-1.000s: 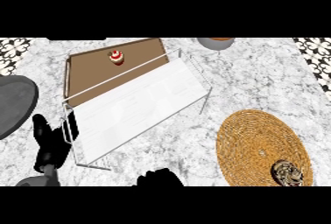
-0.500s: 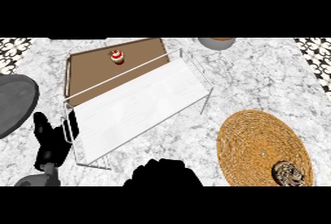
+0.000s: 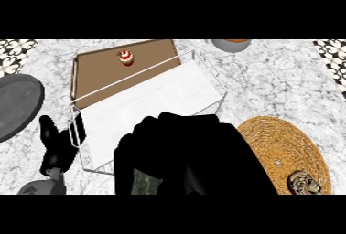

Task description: Pick the squash from the placemat and place it in the tiered shelf

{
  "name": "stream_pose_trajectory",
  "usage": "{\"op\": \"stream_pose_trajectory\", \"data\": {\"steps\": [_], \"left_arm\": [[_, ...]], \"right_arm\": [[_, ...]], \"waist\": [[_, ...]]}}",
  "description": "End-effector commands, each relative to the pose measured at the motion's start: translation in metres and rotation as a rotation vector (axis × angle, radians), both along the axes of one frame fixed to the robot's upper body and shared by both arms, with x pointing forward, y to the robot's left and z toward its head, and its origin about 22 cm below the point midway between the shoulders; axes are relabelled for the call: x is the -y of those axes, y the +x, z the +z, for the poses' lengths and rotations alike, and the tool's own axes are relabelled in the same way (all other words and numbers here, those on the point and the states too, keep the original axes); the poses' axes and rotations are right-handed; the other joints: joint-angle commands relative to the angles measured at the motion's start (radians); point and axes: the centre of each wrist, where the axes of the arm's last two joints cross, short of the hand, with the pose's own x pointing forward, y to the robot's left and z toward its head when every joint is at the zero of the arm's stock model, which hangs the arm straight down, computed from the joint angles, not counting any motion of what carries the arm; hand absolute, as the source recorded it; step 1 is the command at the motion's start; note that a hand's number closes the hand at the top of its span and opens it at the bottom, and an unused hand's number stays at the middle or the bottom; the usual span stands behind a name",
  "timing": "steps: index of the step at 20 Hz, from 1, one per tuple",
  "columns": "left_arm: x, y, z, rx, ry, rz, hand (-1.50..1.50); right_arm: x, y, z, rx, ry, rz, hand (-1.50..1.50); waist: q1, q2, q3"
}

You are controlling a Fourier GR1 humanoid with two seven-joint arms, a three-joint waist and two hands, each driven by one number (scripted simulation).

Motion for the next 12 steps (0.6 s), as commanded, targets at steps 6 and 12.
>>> {"op": "stream_pose_trajectory", "data": {"steps": [6, 12], "left_arm": [[0.003, 0.004, 0.01, 0.011, -0.01, -0.012, 0.0], [-0.006, -0.01, -0.008, 0.006, -0.001, 0.008, 0.0]], "right_arm": [[-0.016, 0.069, 0.08, -0.098, -0.04, -0.027, 1.5], [-0.034, 0.107, 0.086, -0.078, -0.14, -0.021, 1.5]], "waist": [[-0.001, 0.004, 0.003], [-0.001, 0.007, 0.003]]}}
